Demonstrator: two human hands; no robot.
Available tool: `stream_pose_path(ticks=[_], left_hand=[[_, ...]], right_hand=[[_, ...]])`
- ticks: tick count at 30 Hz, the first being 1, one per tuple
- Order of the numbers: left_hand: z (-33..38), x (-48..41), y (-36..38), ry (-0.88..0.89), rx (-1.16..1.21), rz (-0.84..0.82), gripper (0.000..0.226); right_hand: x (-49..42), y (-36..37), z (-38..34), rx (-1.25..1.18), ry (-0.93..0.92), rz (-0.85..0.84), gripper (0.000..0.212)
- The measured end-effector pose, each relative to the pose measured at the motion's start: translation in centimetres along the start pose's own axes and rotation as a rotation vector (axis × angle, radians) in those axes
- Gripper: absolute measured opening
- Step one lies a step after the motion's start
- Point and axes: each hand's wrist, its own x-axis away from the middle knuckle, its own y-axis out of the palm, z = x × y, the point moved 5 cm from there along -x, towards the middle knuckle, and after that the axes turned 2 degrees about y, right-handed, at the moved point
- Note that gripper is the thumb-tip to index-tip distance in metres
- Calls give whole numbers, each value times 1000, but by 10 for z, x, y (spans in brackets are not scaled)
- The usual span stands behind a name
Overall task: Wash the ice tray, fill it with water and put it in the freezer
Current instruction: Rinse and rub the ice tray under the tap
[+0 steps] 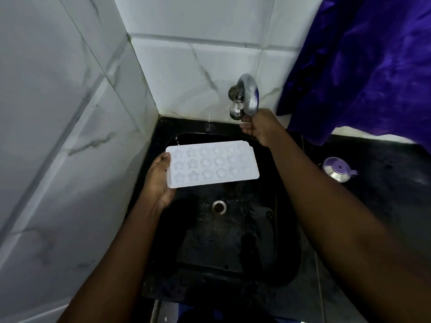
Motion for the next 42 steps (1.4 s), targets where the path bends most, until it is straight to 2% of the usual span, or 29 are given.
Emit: stream_pose_path(ticks=[3,5,11,16,20,21,25,31,34,39,42], left_hand=[[-3,6,2,-67,74,-23,42],[-3,9,0,-71,104,-29,45],[-2,11,-8,-42,108,-42,46],[0,12,-10,-46,95,-33,45],[0,12,-7,-45,88,-31,45],[0,12,-6,-43,84,-31,45],[-2,11,0,-43,86,-45,47],[-8,3,2,-61,65,-67,51],[-11,-2,1,-65,69,-68,52],[-13,-7,4,-72,96,-72,51],[-13,-7,10,-79,125,-81,50]], right_hand=[[-17,19,-11,-244,65,-123,19],[-22,19,-11,-337,87,-125,17],[-21,19,-12,-242,29,-24,26],[-16,14,-16,-166,-7,-65,9],[-7,-8,-2,-52,44,-2,43],[0,-14,5,1,62,-7,47],[44,-31,44,145,139,-96,37],[83,-34,84,-102,212,-191,43],[87,-30,87,-171,208,-182,37],[85,-31,87,-179,155,-100,14],[81,-32,87,-176,147,-75,12]])
